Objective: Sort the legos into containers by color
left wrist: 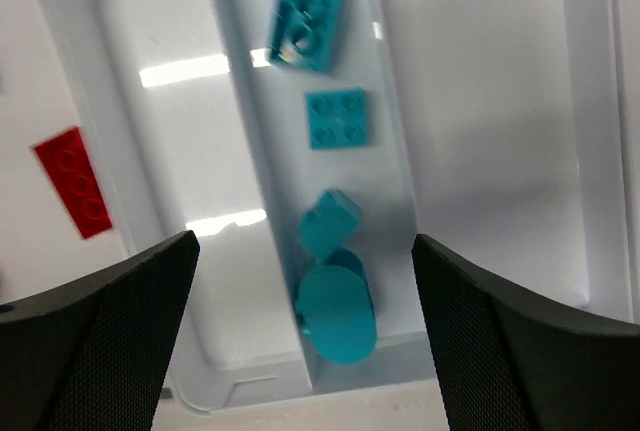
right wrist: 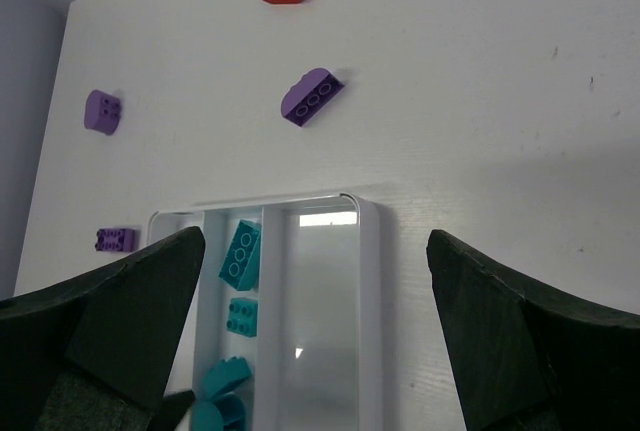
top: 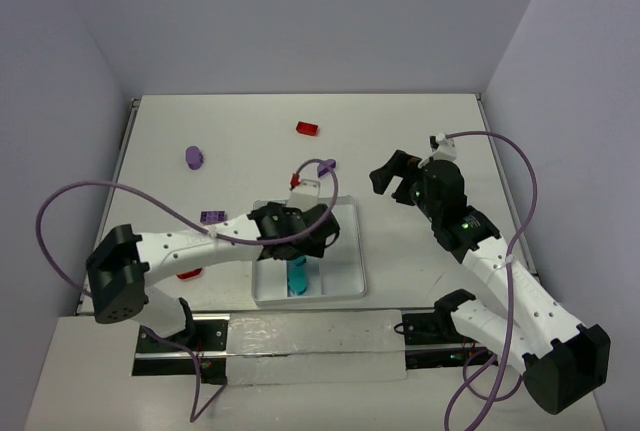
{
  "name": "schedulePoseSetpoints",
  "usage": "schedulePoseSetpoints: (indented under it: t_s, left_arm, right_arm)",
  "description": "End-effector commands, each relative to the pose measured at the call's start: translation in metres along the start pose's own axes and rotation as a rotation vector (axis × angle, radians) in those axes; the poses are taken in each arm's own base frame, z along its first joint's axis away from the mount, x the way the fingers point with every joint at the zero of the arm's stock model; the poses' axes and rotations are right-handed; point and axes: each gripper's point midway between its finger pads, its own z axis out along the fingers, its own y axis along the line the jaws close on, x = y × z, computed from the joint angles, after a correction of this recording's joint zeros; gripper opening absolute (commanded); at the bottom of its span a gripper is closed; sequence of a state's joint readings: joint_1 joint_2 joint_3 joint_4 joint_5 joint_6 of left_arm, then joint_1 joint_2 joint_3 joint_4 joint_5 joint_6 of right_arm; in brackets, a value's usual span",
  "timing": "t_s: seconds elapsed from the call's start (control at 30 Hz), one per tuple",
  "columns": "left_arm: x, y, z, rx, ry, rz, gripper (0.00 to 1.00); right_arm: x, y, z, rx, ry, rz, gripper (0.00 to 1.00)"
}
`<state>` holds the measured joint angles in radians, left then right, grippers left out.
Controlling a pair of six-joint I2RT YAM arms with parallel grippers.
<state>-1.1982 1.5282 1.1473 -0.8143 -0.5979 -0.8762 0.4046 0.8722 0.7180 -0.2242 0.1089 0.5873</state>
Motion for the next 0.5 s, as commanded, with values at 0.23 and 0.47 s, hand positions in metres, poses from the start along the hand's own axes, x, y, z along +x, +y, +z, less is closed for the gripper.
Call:
schedulePoseSetpoints:
  t_s: [0.23, 0.47]
  left_arm:
    - [-0.128, 0.16, 0.036, -0.169, -0.149, -0.417, 0.98]
    - [-0.157, 0.254, 0.1, -0.249, -0.076, -0.599, 0.99]
  right_arm:
    - [-0.016, 0.013, -0.003, -0.058, -0.061, 0.028, 1.0]
    - [-0.016, 0.021, -0.001, -0.094, -0.048, 0.029, 1.0]
